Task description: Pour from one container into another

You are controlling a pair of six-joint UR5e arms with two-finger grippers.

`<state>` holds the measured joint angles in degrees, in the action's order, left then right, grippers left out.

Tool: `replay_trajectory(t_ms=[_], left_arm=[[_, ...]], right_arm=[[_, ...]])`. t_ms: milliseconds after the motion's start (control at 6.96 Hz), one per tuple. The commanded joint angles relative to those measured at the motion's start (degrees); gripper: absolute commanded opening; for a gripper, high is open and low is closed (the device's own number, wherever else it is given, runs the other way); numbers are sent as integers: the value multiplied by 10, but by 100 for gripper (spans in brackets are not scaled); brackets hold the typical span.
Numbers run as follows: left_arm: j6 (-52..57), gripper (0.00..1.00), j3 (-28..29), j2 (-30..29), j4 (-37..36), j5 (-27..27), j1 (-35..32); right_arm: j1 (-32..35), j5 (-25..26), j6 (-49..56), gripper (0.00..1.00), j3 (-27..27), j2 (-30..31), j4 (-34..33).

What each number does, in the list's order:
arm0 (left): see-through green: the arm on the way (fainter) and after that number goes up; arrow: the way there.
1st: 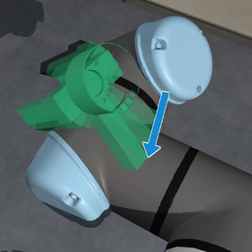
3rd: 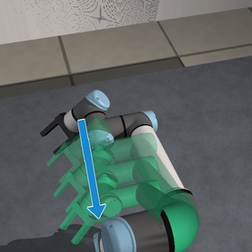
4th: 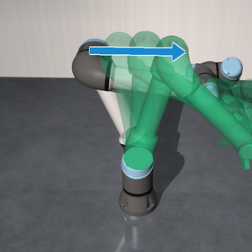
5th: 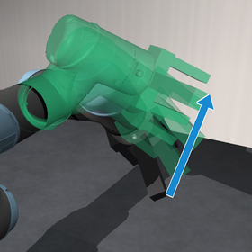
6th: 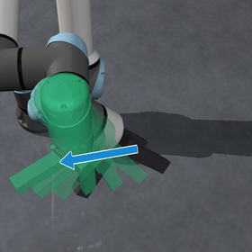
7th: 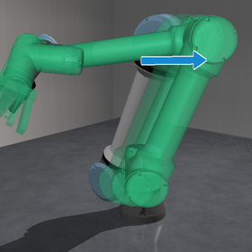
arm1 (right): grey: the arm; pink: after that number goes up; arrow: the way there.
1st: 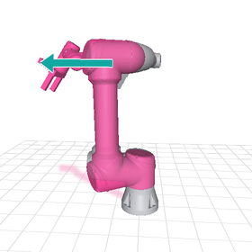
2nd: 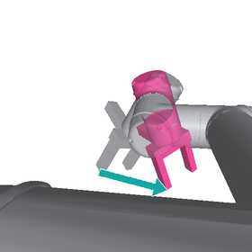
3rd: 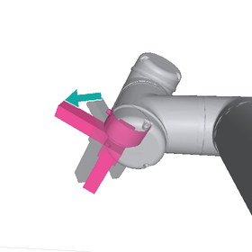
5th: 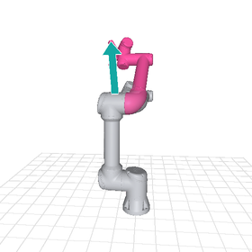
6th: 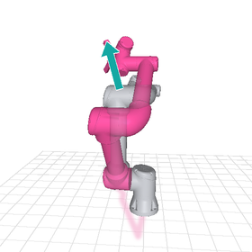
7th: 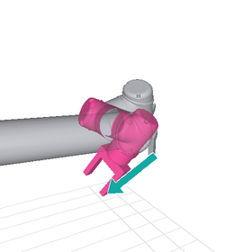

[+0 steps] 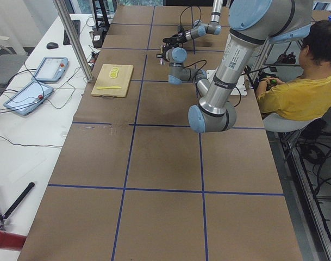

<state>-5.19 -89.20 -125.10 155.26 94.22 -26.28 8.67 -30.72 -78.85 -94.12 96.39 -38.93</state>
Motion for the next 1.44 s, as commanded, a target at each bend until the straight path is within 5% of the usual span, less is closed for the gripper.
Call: replay_trajectory(t_ms=[0, 144, 431, 719, 1006, 1294], left_arm=[[0, 0, 0, 6, 7, 0, 0], [0, 0, 0, 6, 7, 0, 0], [0, 0, -1, 6, 7, 0, 0], [0, 0, -1, 8, 14, 0, 0], [0, 0, -1, 20, 35, 0, -1], [0, 0, -1, 34, 62, 0, -1]], right_arm=[[-1, 1, -7, 73, 13, -7, 0], [-1, 1, -7, 55, 14, -7, 0], [-6, 19, -6, 0, 24, -5, 1], [-4, 18, 10, 0, 19, -5, 1], [-3, 12, 89, 0, -43, -6, 2], [16, -57, 179, 0, -84, -3, 71]])
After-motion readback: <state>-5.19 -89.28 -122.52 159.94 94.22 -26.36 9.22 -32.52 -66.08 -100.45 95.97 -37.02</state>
